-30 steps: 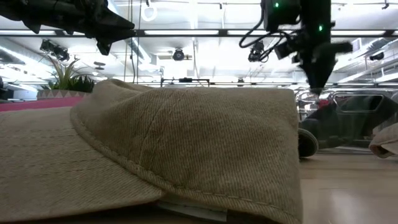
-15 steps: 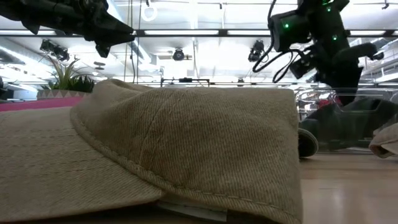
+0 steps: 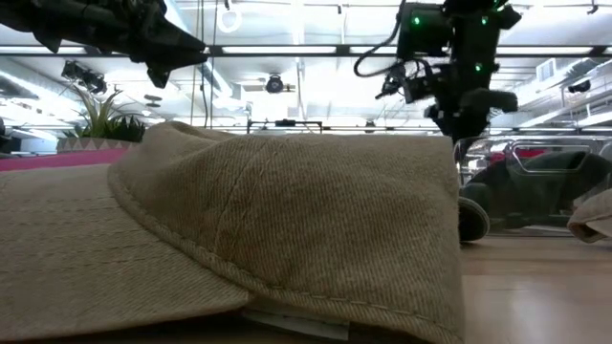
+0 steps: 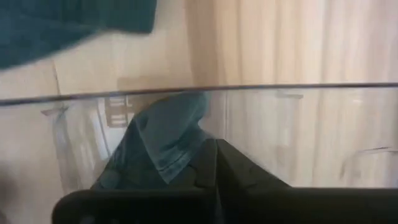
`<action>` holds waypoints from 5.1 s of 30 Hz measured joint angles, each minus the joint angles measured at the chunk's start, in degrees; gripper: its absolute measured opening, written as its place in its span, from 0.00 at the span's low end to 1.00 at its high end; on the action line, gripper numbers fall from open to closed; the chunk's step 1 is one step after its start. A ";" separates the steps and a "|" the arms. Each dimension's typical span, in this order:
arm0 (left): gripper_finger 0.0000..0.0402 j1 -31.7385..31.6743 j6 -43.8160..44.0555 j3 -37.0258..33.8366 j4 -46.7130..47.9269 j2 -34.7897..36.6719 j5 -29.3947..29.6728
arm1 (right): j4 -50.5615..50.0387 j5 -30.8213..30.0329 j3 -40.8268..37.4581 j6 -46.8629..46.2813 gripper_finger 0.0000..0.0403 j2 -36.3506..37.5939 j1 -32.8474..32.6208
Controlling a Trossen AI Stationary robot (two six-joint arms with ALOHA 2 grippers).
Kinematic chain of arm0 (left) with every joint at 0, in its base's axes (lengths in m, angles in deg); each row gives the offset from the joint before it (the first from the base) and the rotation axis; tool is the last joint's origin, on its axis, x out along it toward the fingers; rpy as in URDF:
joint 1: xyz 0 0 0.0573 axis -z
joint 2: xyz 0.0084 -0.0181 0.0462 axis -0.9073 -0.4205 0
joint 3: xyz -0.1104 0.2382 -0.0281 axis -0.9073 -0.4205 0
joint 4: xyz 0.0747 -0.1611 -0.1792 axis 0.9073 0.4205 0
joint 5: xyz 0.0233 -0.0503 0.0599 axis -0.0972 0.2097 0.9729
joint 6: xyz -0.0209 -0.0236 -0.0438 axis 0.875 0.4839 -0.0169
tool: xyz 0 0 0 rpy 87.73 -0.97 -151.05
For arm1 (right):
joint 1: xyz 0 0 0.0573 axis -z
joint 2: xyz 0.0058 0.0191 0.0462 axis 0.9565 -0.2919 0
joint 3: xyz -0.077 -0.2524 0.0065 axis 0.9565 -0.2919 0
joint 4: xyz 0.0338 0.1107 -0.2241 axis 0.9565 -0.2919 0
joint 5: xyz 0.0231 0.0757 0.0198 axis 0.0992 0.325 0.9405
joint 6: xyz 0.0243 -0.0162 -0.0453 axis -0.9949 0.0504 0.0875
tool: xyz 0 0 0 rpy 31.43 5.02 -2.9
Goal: Pick & Place hat
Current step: Put the top brown cap into the red bin, then put the top black cap into the transparent bin
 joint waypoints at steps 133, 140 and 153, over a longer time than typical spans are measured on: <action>0.34 29.92 -24.59 36.48 39.50 -59.45 21.92 | 23.51 12.65 3.15 1.69 0.38 -5.28 -10.19; 0.31 29.98 -17.95 36.53 41.37 -47.79 22.14 | 30.08 14.29 3.15 -0.12 0.41 -12.47 -16.01; 0.25 28.46 -17.97 36.57 40.08 -35.10 22.10 | 34.45 14.24 3.33 3.49 0.31 -21.91 -16.58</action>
